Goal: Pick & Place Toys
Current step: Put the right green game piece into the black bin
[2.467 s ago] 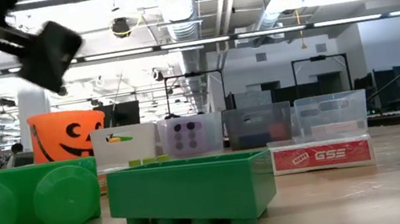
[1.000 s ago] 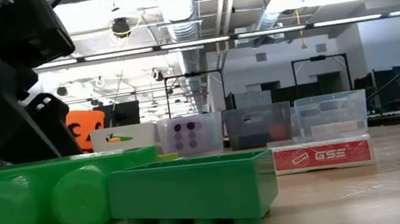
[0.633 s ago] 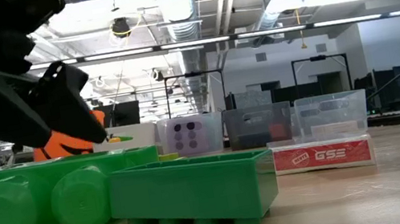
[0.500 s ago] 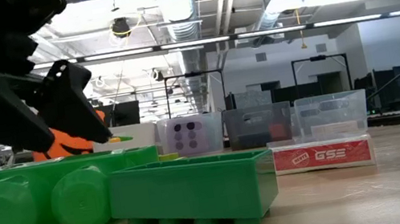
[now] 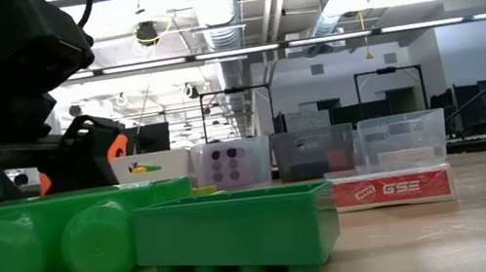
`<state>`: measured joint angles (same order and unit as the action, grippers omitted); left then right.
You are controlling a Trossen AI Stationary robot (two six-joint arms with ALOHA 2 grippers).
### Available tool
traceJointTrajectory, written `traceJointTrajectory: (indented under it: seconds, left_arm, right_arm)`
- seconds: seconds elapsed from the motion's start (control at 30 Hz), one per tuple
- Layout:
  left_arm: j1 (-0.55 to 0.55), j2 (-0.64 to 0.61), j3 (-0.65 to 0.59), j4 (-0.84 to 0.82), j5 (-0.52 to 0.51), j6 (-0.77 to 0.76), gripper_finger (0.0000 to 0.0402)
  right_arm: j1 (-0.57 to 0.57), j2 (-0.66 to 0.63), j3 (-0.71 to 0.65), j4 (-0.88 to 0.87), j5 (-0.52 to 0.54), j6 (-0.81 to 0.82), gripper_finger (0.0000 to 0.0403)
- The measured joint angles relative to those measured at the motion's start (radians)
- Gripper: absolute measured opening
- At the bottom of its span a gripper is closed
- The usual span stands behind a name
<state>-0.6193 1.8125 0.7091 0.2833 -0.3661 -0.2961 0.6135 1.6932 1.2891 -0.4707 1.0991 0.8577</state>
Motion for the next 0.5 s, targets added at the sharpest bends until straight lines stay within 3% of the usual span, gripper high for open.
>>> traceJointTrajectory:
  seconds: [0.27, 0.5]
  left_arm:
    - [0.006, 0.01, -0.002, 0.095, -0.012, 0.001, 0.0265]
    - [0.006, 0.01, -0.002, 0.092, -0.026, 0.003, 0.0177]
  right_arm:
    - [-0.048, 0.043, -0.005, 0.005, -0.046, -0.017, 0.0035]
    - [-0.05, 0.042, -0.001, 0.016, -0.073, -0.019, 0.0035]
